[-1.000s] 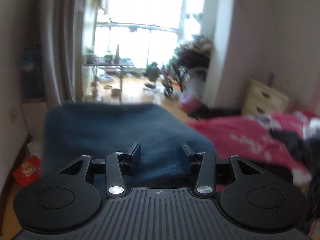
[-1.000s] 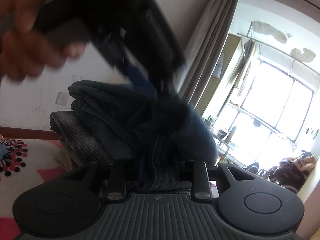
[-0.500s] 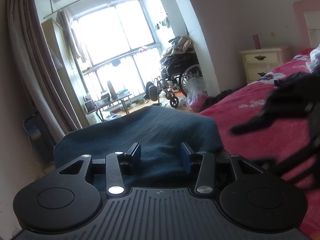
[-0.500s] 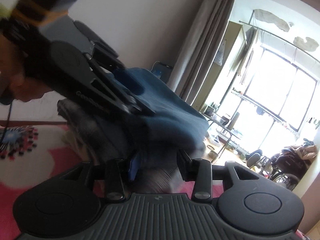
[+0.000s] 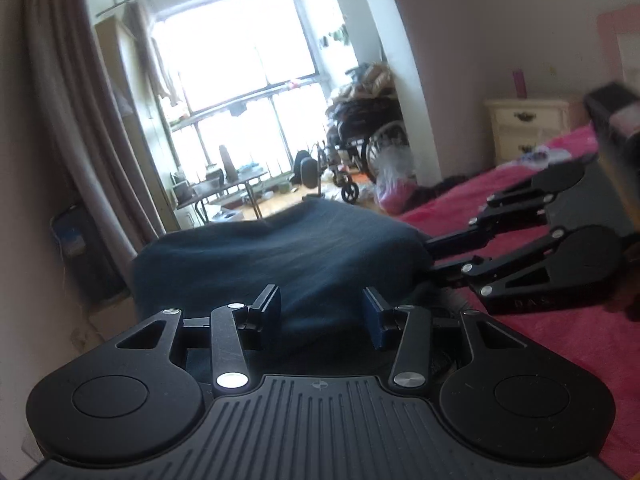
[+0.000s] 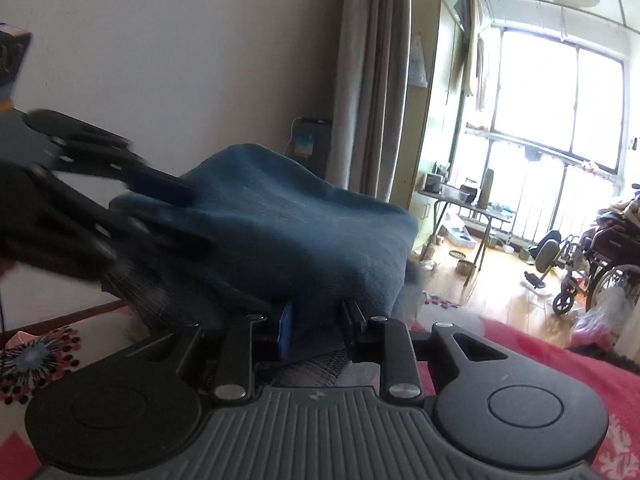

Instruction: Fold clothes

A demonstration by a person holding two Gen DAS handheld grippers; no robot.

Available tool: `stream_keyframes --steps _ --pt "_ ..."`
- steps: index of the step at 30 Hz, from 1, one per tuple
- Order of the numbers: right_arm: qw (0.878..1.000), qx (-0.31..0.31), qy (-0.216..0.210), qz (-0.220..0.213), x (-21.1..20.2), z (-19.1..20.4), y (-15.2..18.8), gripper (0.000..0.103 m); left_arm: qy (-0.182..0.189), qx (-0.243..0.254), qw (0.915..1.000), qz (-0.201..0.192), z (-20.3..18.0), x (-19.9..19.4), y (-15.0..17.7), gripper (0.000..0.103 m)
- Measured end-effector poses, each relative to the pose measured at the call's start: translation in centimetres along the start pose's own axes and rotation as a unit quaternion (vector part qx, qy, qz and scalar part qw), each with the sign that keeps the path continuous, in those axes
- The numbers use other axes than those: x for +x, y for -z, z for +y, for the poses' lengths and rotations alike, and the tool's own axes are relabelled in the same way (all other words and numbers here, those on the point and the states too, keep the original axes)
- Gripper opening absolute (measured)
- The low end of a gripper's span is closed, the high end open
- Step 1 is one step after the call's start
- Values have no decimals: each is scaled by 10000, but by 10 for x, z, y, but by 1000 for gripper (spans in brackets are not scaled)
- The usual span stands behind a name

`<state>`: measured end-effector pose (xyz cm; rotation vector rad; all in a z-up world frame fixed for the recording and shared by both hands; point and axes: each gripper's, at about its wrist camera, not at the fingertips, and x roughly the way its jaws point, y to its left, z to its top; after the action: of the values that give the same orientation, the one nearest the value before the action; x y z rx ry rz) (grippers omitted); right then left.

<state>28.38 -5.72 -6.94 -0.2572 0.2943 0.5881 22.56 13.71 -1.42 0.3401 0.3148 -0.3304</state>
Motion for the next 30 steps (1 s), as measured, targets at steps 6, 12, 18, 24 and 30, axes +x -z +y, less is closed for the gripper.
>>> stream_keyframes --steps 6,12,18,24,30 --pt "9975 -709 49 -13 -3 6 -4 28 -340 -353 9981 366 37 9 12 45" --pt "9950 -995 83 -66 -5 20 -15 27 -574 114 9982 156 25 8 27 49" --pt "9950 -965 -123 -213 -13 32 -23 28 -623 4 9979 168 26 6 27 49" --pt "9897 -1419 15 210 3 45 1 27 -698 99 9973 223 24 -2 23 51" --pt "9942 -1063 60 145 -26 41 5 27 -871 -90 9958 260 29 -12 19 54"
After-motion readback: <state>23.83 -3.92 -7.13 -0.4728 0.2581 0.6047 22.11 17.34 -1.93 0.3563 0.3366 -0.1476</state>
